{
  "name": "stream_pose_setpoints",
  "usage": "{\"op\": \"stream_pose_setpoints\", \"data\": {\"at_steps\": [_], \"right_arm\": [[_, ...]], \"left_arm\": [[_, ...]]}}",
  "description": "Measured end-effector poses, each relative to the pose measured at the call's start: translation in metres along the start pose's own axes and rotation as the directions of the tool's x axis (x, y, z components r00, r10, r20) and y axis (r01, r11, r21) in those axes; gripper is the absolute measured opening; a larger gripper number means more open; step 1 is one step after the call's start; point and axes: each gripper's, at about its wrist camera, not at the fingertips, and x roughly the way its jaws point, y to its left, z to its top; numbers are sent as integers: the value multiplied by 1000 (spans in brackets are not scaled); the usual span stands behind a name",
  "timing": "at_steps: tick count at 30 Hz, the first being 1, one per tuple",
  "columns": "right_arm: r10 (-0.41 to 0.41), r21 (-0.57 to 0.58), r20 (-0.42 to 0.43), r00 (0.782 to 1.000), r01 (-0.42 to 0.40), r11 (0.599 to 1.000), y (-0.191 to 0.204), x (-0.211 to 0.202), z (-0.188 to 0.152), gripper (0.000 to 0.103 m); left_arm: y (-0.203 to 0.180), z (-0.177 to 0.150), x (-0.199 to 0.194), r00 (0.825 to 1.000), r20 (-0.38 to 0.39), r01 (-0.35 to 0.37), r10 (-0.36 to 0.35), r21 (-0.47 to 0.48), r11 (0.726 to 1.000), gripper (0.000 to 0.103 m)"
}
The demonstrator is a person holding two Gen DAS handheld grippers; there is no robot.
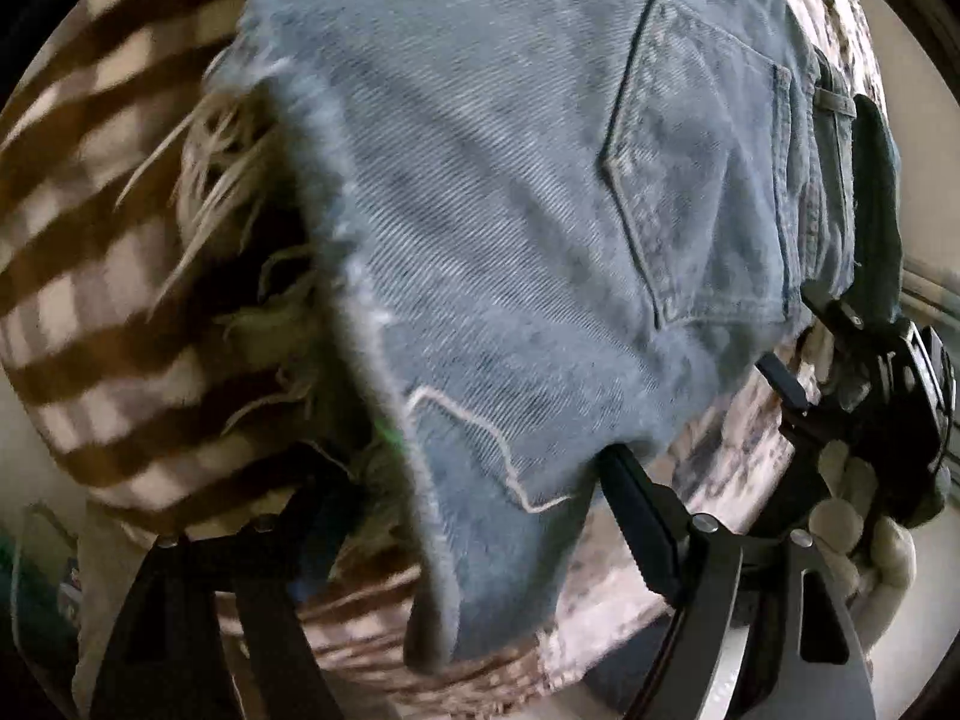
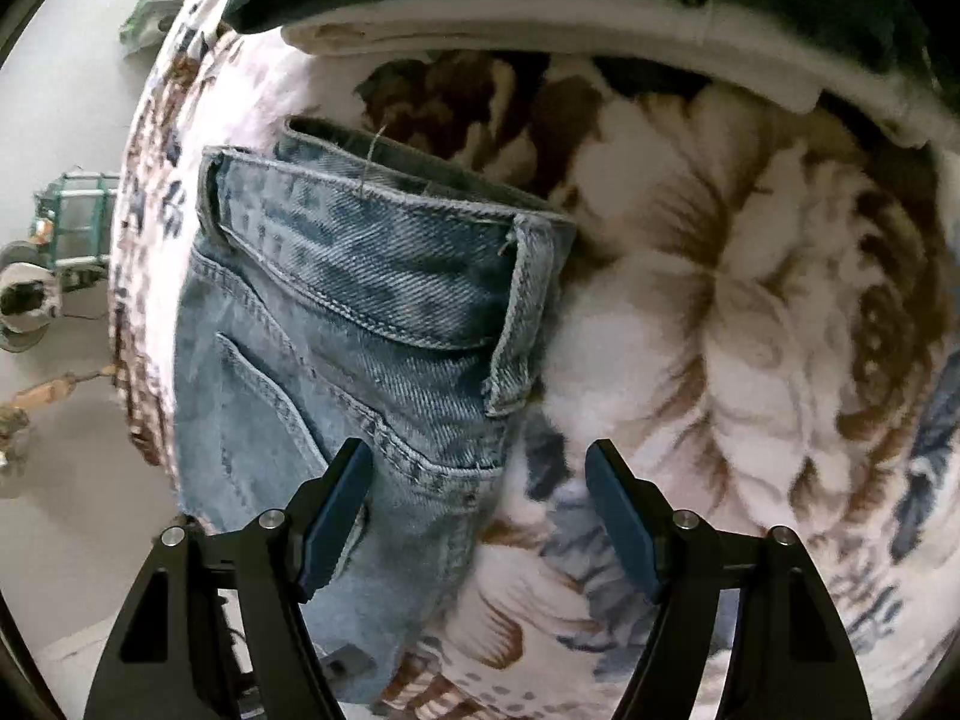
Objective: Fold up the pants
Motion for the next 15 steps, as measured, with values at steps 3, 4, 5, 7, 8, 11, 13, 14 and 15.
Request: {"op": "stream_pose_setpoints", "data": {"at_steps": [3, 4, 5, 7, 8, 11, 13, 14, 15], "right_arm": [[97, 40, 23, 995, -98, 994, -12, 0, 0, 76], [121, 55, 31, 992, -122, 991, -15, 1, 2, 76], [143, 67, 41, 989, -146, 987, -18, 2, 3, 76], [144, 73, 53, 988, -147, 986, -22, 5, 6, 76], [151, 63, 64, 986, -155, 986, -23, 5, 8, 76], [162, 28, 94, 982, -165, 986, -17, 5, 10, 45], [122, 21, 109, 987, -125, 992, -9, 3, 8, 33], [114, 29, 113, 987, -118, 993, -5, 1, 5, 30], [124, 59, 126, 984, -132, 989, -6, -5, -2, 26]], "left_arm": [[-24, 11, 7, 995, 77, -63, 59, 54, 997, 40], [-31, 4, -1, 986, 126, -120, 105, 120, 986, 33], [-35, -2, -6, 980, 154, -150, 126, 155, 976, 28], [-43, -6, -15, 968, 205, -189, 146, 213, 958, 24], [-41, -13, -22, 966, 217, -193, 141, 241, 951, 22], [-45, -10, -25, 968, 215, -189, 131, 278, 942, 21], [-53, 1, -26, 970, 210, -186, 126, 294, 938, 20], [-47, -3, -34, 970, 208, -186, 123, 315, 931, 20], [-57, 0, -34, 970, 212, -189, 123, 328, 926, 19]]}}
